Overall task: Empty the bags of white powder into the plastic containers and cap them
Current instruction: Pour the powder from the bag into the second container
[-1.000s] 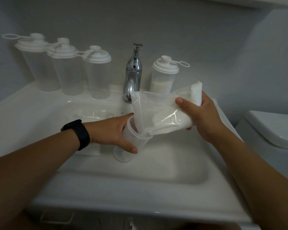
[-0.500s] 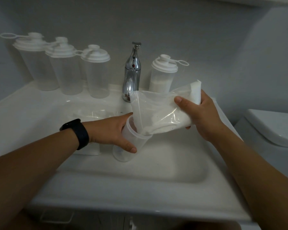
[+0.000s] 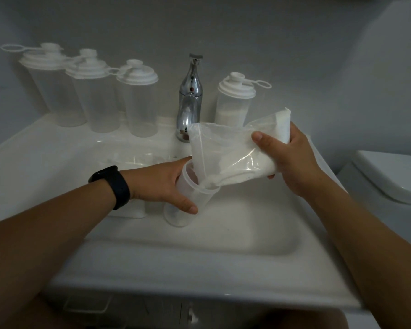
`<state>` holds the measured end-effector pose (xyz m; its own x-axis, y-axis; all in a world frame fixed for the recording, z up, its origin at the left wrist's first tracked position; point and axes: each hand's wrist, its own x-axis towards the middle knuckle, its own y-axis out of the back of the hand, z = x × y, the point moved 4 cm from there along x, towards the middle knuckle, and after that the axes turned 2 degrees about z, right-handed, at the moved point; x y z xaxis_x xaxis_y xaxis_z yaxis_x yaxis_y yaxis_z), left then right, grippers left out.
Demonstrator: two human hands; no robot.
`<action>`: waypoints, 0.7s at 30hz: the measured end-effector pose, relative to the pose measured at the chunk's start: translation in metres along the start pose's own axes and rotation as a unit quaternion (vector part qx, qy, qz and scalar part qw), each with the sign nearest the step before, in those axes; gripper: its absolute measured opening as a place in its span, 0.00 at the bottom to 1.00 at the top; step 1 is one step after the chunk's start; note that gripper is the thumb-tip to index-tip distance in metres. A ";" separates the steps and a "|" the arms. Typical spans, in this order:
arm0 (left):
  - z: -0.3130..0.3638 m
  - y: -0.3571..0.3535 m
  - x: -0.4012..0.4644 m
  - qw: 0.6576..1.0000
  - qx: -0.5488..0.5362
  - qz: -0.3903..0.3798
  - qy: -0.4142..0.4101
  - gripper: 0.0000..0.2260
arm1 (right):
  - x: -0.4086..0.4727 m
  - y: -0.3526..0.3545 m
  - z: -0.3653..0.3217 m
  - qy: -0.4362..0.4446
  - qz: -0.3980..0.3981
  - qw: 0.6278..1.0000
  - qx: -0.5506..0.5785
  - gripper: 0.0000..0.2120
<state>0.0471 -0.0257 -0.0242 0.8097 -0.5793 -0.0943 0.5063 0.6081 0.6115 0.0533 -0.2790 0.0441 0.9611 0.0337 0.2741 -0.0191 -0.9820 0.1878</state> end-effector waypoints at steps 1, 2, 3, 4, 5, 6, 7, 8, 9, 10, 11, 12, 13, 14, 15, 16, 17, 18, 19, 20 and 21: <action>0.000 0.000 0.000 1.000 -0.001 0.000 0.001 0.39 | 0.000 0.000 0.000 0.000 -0.002 1.000 -0.001 0.21; 0.000 0.000 0.000 1.000 -0.002 0.000 0.002 0.40 | 0.000 0.000 0.000 0.001 -0.003 1.000 -0.001 0.21; 0.001 0.000 0.000 1.000 -0.002 0.001 0.003 0.39 | 0.000 0.000 0.000 0.002 -0.002 1.000 0.000 0.20; 0.001 0.000 0.000 1.000 -0.002 0.002 0.003 0.39 | 0.000 0.000 0.000 0.003 -0.002 1.000 0.000 0.20; 0.001 0.000 0.000 1.000 -0.003 0.002 0.003 0.39 | 0.000 0.000 0.000 0.002 -0.001 1.000 0.000 0.20; 0.002 -0.001 0.000 1.000 -0.004 0.001 0.003 0.39 | 0.000 0.000 0.000 0.002 -0.001 1.000 -0.001 0.20; 0.002 -0.001 -0.001 1.000 -0.005 0.000 0.003 0.39 | 0.000 -0.001 -0.001 0.003 -0.003 1.000 -0.002 0.20; 0.002 0.000 -0.001 1.000 -0.007 0.000 0.002 0.39 | -0.001 -0.001 -0.001 0.004 -0.003 1.000 -0.003 0.19; 0.002 0.000 -0.001 1.000 -0.009 -0.001 0.002 0.39 | -0.001 -0.001 -0.001 0.004 -0.003 1.000 -0.003 0.18; 0.002 0.000 -0.001 1.000 -0.009 -0.001 0.003 0.39 | -0.001 -0.001 0.000 0.004 -0.002 1.000 -0.003 0.18; 0.002 0.000 -0.001 1.000 -0.009 -0.001 0.003 0.40 | -0.001 0.000 0.000 0.003 -0.001 1.000 -0.002 0.18; 0.003 0.000 -0.001 1.000 -0.007 -0.001 0.002 0.40 | -0.001 -0.001 0.000 0.002 0.000 1.000 -0.002 0.19; 0.003 -0.001 -0.001 1.000 -0.007 0.000 -0.001 0.40 | -0.001 -0.001 0.000 0.003 0.001 1.000 -0.002 0.20; 0.003 0.000 -0.001 1.000 -0.008 0.005 -0.003 0.40 | -0.001 -0.001 0.000 0.003 0.004 1.000 -0.001 0.21; 0.004 0.000 -0.001 1.000 -0.011 0.013 -0.005 0.40 | 0.000 -0.001 0.000 0.005 0.008 1.000 0.000 0.20; 0.004 0.002 -0.001 1.000 -0.014 0.021 -0.006 0.40 | 0.000 0.000 0.000 0.006 0.012 1.000 0.002 0.19; 0.004 0.002 0.000 0.999 -0.015 0.027 -0.009 0.41 | 0.001 0.001 0.000 0.009 0.015 1.000 0.004 0.17; 0.003 0.003 0.000 0.999 -0.014 0.030 -0.010 0.41 | 0.001 0.002 0.000 0.011 0.016 1.000 0.006 0.16; 0.003 0.003 0.000 0.999 -0.012 0.029 -0.011 0.41 | 0.001 0.002 0.000 0.012 0.016 1.000 0.008 0.16; 0.003 0.002 0.000 1.000 -0.011 0.026 -0.009 0.41 | 0.001 0.002 0.000 0.013 0.015 1.000 0.009 0.17; 0.004 0.002 -0.001 1.000 -0.010 0.022 -0.007 0.40 | 0.001 0.002 0.000 0.013 0.015 1.000 0.009 0.17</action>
<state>0.0462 -0.0262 -0.0203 0.8267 -0.5599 -0.0560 0.4766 0.6439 0.5985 0.0541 -0.2810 0.0449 0.9526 0.0081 0.3040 -0.0433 -0.9858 0.1621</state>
